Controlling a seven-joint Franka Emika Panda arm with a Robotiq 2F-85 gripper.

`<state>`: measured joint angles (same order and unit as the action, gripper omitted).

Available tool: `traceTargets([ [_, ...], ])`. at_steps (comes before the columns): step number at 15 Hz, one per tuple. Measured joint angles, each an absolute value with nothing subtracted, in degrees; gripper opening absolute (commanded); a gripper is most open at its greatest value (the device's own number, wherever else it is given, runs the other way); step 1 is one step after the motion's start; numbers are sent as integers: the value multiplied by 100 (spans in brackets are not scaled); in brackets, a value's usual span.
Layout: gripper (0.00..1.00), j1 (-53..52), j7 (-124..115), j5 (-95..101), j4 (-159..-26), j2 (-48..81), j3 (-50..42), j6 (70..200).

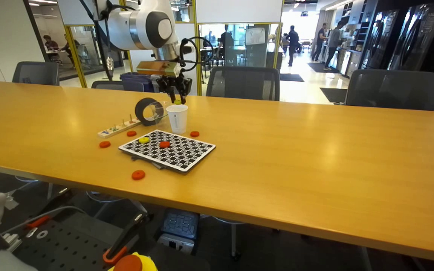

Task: Put the yellow circles into the white cup and the orange circles into the transparent cup.

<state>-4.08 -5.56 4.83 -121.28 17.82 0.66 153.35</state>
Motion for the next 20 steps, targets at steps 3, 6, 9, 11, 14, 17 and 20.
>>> traceTargets([
  [3, 21, -388, -294, 307, -11684, 2109, 216, 15186],
  [6, 21, -340, -23, 102, -11360, 2387, 344, 15059],
  [9, 53, -292, 135, 27, -11134, 2577, 401, 14813],
  [11, 76, -270, 174, 24, -11015, 2657, 409, 14634],
  [14, 98, -251, 220, 24, -10882, 2734, 409, 14449],
  [17, 100, -237, 622, 113, -10857, 2730, 408, 14479],
  [20, 100, -118, 1444, 179, -10903, 2662, 442, 14702],
])
